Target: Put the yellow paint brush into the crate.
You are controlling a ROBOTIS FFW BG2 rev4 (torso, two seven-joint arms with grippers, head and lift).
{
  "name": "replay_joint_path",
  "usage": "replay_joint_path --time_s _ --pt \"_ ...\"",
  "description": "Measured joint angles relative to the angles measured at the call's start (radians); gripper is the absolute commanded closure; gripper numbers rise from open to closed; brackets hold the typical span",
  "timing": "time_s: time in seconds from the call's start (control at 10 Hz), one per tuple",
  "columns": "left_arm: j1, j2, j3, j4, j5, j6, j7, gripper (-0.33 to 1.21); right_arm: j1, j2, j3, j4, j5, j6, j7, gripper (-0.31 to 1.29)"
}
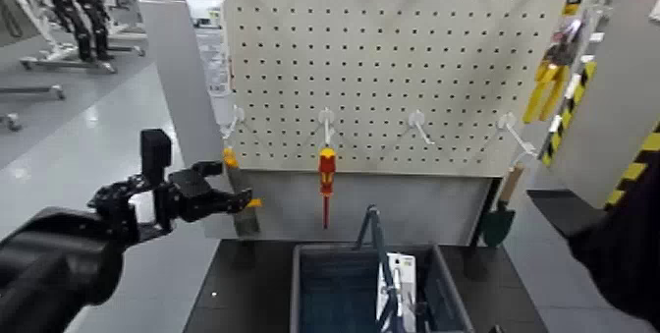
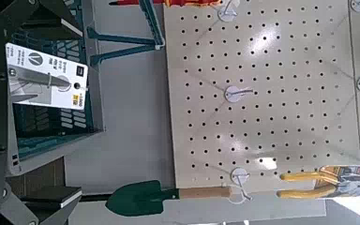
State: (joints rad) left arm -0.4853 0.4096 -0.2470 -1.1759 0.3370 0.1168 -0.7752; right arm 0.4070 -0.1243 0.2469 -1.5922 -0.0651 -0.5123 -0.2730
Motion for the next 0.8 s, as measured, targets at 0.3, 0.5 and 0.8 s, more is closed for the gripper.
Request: replay_joint_path --time_s 0.3,0.5,0.8 --pt "-0.034 -0.002 -0.037 0.029 0.014 -0.002 -0.003 0.68 -0.001 0.000 0.002 0.002 -0.003 0.000 0.002 0.13" --pt "-0.044 -0.006 -0.051 0.039 0.015 0.016 0.001 0.98 -0.002 0.001 0.003 0.003 -0.004 -0.002 0.002 0.13" --pt "-0.043 -0.009 -0.049 0.035 0.014 0.024 0.016 1.18 0.001 0.003 0.000 0.003 -0.005 -0.005 0.002 0.13"
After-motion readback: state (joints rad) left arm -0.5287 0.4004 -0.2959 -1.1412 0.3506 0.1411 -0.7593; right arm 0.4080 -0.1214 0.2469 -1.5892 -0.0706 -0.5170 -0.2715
